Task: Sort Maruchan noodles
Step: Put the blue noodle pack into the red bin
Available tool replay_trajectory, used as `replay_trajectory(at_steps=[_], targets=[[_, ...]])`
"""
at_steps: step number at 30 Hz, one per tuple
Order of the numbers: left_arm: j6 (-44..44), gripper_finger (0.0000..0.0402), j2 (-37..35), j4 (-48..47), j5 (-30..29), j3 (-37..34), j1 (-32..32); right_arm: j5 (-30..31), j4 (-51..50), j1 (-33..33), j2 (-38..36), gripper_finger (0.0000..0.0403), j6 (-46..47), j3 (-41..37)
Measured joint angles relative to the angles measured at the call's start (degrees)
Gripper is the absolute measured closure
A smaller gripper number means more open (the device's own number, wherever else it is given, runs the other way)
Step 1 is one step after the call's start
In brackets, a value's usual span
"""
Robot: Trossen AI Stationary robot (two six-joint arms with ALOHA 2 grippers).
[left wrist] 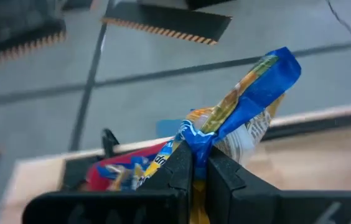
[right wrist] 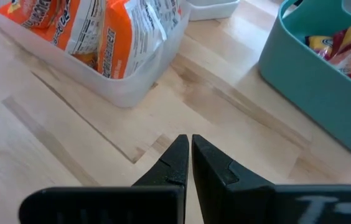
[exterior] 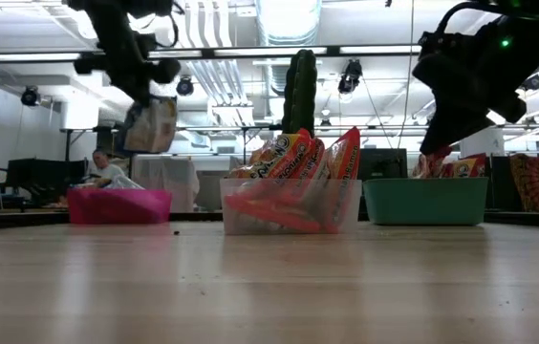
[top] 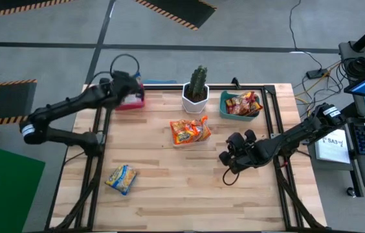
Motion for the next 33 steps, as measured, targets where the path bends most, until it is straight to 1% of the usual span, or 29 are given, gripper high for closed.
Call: replay_trajectory(at_steps=[2,4,11,15,17,21,27,33], targets=[[-3.7,0.0397,1.5,1.5,2.6,0.0,3.1,0.0,0.0,0.0,0.0,0.0394,0.0,0.0],[-7.6,0.0396,3.3,1.5,3.2,0.0,4.8,0.0,0.0,0.0,0.0,0.0394,0.5,0.0],[-19.0,0.0396,7.1,3.7,3.9,0.0,5.6,-0.1,0.1,0.0,0.0,0.0394,1.5,-0.7],[-28.6,0.0395,8.3,3.4,4.2,0.0,5.5,-0.1,0.0,0.0,0.0,0.0394,1.7,-1.1],[-31.5,0.0395,9.0,3.5,4.3,0.0,5.6,-0.1,0.0,0.0,0.0,0.0394,1.9,-1.3],[-34.3,0.0395,10.2,4.9,5.7,0.0,5.6,-0.1,0.0,0.0,0.0,0.0394,1.9,-1.6],[-35.5,0.0395,11.6,6.9,7.1,0.0,5.9,-0.1,0.0,0.0,0.0,0.0394,1.6,-1.8],[-34.1,0.0394,14.7,7.0,7.0,0.0,7.6,-0.1,0.0,0.0,0.0,0.0394,1.5,-1.8]])
